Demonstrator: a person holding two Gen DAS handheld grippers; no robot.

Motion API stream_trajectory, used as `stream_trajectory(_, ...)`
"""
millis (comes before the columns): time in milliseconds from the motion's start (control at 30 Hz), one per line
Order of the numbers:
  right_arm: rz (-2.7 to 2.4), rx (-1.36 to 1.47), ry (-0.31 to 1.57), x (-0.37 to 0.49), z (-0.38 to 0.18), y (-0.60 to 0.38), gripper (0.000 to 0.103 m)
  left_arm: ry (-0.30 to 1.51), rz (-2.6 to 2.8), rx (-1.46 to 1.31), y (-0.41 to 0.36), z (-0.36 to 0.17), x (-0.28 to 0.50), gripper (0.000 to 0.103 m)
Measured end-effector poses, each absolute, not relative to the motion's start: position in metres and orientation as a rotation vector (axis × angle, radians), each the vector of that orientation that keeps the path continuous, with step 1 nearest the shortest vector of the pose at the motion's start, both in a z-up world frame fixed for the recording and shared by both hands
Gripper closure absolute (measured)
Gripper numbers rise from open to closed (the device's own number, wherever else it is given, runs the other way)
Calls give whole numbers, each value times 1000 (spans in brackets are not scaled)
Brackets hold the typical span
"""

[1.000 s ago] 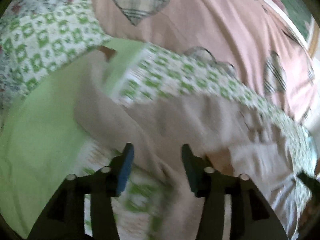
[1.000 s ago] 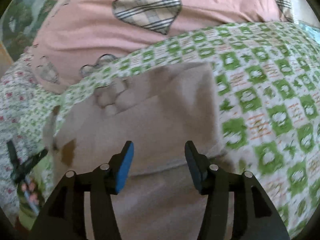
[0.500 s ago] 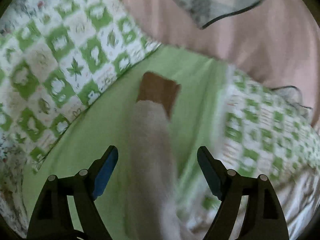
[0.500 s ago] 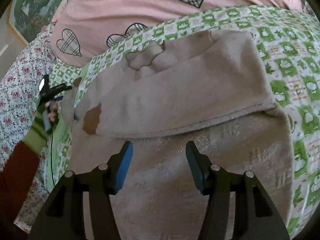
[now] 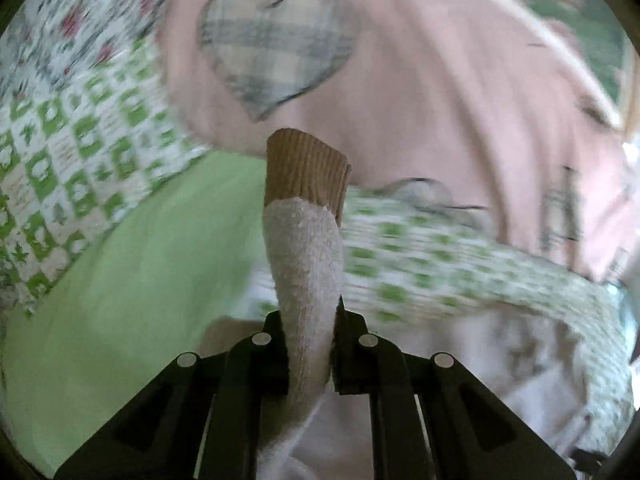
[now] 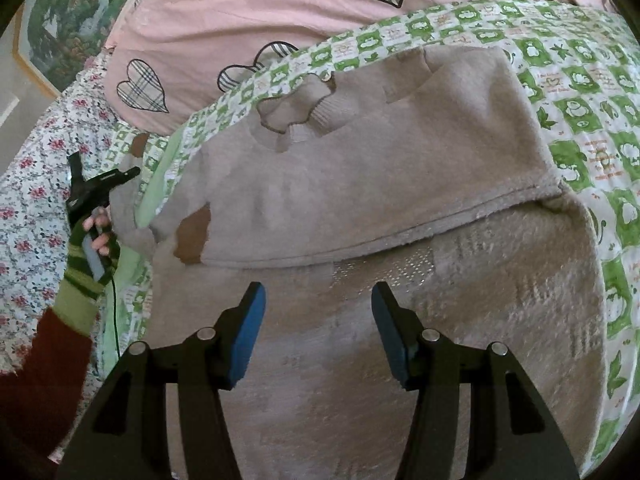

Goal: Fold small clothes

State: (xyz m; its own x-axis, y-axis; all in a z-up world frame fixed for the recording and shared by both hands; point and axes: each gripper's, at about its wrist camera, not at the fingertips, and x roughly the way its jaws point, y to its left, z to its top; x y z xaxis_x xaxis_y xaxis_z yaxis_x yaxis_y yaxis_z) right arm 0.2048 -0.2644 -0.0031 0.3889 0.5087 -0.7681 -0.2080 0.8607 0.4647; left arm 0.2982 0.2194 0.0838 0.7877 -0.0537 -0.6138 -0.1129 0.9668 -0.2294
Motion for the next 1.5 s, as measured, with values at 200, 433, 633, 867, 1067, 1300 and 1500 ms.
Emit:
stream_trajectory(200, 443, 335, 1057, 190, 5, -278, 47, 615, -180, -207, 98, 98, 260, 93)
stream_trajectory(433, 361, 369, 1041, 180, 7, -314, 47, 680, -427, -65, -46, 73, 244, 93)
stream_trajectory(633, 322, 397, 1035, 177, 7, -336, 47, 805, -450, 45, -111, 17, 263, 92)
stream_trajectory(867, 312, 408, 1023, 182, 9, -342, 47, 868, -438, -1, -92, 1, 257, 44)
stream_trajectory(1067, 358, 420, 1007, 212, 9, -325, 47, 821, -354, -29, -34, 18, 215, 32)
stream_trajectory(1300, 404, 439, 1008, 275, 0, -297, 48, 844, -13, -62, 85, 7, 187, 32)
stream_trajectory(1500, 348, 457, 1074, 329, -37, -286, 48, 944, 101, -107, 139, -23, 200, 32)
